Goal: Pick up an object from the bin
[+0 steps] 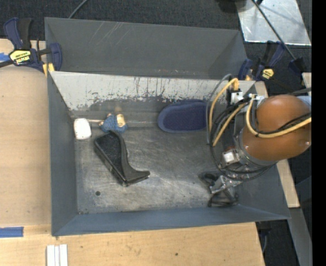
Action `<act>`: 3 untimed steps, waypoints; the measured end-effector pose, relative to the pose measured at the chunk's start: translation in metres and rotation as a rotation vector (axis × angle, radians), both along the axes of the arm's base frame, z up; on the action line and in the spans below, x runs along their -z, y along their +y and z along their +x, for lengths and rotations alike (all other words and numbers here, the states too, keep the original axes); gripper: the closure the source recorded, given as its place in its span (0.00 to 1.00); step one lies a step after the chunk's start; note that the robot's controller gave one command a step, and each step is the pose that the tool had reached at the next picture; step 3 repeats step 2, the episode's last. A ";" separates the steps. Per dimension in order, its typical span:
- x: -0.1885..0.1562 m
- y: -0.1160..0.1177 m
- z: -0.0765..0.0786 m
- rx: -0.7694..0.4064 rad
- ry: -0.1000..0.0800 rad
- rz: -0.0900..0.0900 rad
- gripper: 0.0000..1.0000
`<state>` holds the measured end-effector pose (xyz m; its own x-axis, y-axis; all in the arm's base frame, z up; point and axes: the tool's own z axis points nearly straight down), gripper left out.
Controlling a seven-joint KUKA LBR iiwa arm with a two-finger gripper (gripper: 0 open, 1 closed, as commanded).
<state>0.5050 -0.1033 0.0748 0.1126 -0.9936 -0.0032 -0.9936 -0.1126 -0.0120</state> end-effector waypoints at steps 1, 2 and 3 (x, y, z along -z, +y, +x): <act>-0.118 0.014 0.011 -0.029 0.002 -0.005 1.00; -0.137 0.015 0.004 -0.017 0.007 -0.003 1.00; -0.137 0.015 0.004 -0.017 0.007 -0.003 1.00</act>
Offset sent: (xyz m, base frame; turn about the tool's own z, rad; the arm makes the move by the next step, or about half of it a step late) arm 0.0084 0.0132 0.1133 -0.0296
